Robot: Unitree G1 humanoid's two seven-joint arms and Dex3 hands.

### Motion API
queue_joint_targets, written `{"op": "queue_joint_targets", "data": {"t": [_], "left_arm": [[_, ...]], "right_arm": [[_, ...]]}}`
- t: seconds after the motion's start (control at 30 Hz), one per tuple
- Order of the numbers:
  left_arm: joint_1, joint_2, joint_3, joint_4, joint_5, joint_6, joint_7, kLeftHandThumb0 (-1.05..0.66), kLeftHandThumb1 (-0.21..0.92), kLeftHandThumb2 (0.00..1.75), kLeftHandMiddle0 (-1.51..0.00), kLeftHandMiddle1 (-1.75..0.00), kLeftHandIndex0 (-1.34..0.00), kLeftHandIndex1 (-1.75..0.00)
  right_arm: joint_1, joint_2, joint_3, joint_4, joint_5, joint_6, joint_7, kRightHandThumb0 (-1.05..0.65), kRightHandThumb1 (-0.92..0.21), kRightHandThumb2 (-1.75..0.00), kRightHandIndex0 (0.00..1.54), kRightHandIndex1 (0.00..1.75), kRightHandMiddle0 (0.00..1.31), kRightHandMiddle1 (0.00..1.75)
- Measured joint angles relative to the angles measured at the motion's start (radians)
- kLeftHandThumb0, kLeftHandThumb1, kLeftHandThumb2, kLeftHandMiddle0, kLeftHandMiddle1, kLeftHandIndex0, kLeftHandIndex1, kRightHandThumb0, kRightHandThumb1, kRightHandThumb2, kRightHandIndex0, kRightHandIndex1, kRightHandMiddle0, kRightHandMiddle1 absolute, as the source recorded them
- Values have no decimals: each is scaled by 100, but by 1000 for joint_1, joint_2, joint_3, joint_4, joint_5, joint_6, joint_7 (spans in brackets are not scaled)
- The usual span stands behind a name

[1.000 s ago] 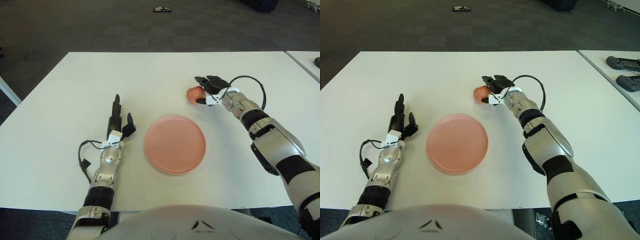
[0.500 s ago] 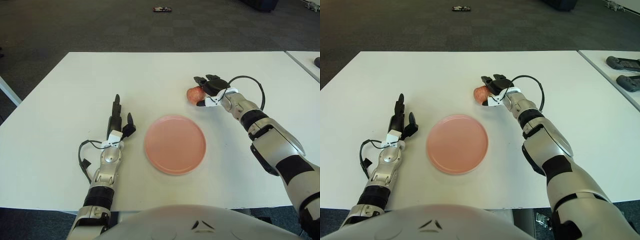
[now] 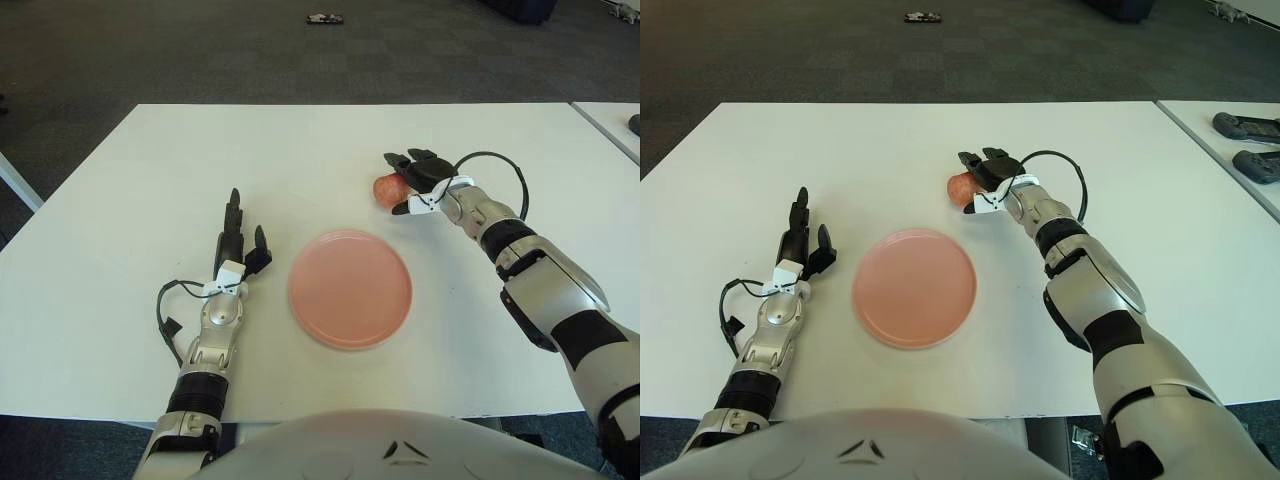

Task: Put the apple into the plate.

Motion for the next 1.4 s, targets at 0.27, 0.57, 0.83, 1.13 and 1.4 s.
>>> {"op": "queue_joint_targets", "data": {"t": [0.27, 0.57, 0.83, 1.13, 1.4], "left_arm": [[-4, -2, 0, 4, -1, 0, 3, -94, 92, 100, 0, 0, 0, 0], [-10, -6, -1, 11, 1, 0, 11, -94, 92, 100, 0, 0, 0, 0], [-13, -9, -4, 14, 6, 0, 25, -94, 92, 100, 0, 0, 0, 0], [-17, -11, -7, 20, 12, 0, 43, -94, 92, 100, 0, 0, 0, 0], [-18, -16, -7, 20, 13, 0, 44, -93, 92, 100, 0, 0, 0, 0]], "right_arm": [[0, 9, 4, 0, -5, -4, -1, -105, -92, -31, 0, 0, 0, 0], [0, 15, 15, 0, -20, -3, -1, -105, -92, -34, 0, 0, 0, 0], [0, 17, 21, 1, -26, -2, -1, -105, -92, -35, 0, 0, 0, 0], [-20, 21, 52, 12, -58, 1, 0, -105, -92, -37, 0, 0, 0, 0], [-42, 34, 73, 32, -70, 5, 5, -105, -92, -39, 0, 0, 0, 0]]}}
